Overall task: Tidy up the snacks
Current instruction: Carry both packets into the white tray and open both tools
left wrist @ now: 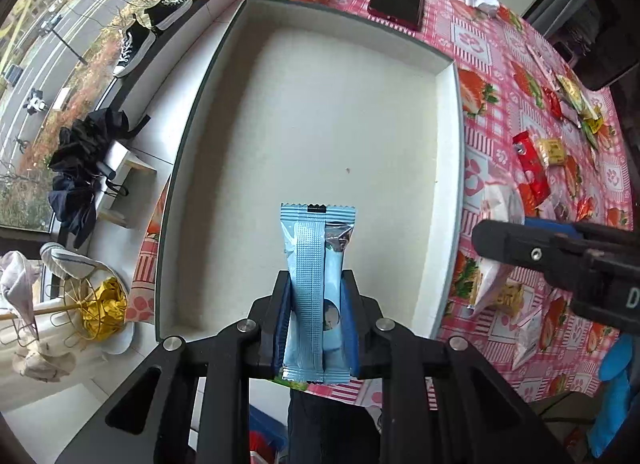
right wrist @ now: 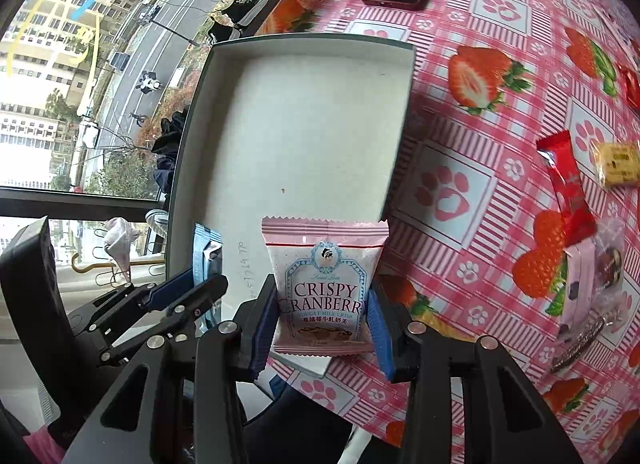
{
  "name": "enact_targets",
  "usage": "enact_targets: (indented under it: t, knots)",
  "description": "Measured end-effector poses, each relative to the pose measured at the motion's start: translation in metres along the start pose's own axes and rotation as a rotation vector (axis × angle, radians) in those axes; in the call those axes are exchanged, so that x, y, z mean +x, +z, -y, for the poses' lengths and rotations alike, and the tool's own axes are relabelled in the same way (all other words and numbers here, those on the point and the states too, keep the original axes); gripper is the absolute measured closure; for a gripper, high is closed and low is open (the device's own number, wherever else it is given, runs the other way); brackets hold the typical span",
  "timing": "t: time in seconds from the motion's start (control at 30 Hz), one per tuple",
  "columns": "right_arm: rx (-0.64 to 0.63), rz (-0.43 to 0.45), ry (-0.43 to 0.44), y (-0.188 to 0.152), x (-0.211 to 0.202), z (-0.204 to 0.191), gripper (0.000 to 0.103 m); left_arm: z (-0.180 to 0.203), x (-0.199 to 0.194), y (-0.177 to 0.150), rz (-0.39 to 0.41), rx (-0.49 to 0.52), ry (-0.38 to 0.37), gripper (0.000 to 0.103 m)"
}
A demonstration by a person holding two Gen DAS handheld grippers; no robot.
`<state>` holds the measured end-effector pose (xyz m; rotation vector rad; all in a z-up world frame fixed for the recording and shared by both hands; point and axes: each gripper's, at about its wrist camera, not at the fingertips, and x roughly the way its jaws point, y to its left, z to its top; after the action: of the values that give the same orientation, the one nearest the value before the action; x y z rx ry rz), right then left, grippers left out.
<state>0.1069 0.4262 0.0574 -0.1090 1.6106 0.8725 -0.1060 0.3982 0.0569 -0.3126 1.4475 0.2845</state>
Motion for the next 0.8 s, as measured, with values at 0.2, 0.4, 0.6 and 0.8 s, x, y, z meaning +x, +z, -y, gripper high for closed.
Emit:
enact_targets:
  t: [0.2, 0.4, 0.6, 0.8]
  knots:
    - [0.037, -0.059, -0.001, 0.005, 0.040, -0.014, 0.059, -0.014, 0.023, -0.002, -0.042, 0.071, -0.012, 0.067]
    - [0.132, -0.127, -0.037, 0.000, 0.065, 0.002, 0.035, -0.021, 0.035, -0.002, -0.064, 0.158, 0.037, 0.029]
    - [0.244, -0.097, 0.035, -0.012, 0.048, 0.018, 0.032, -0.014, 0.051, -0.006, -0.120, 0.297, 0.090, 0.026]
    - [0.308, 0.074, -0.068, -0.032, -0.017, 0.065, 0.001, 0.006, 0.015, -0.003, -0.027, 0.422, 0.000, 0.025]
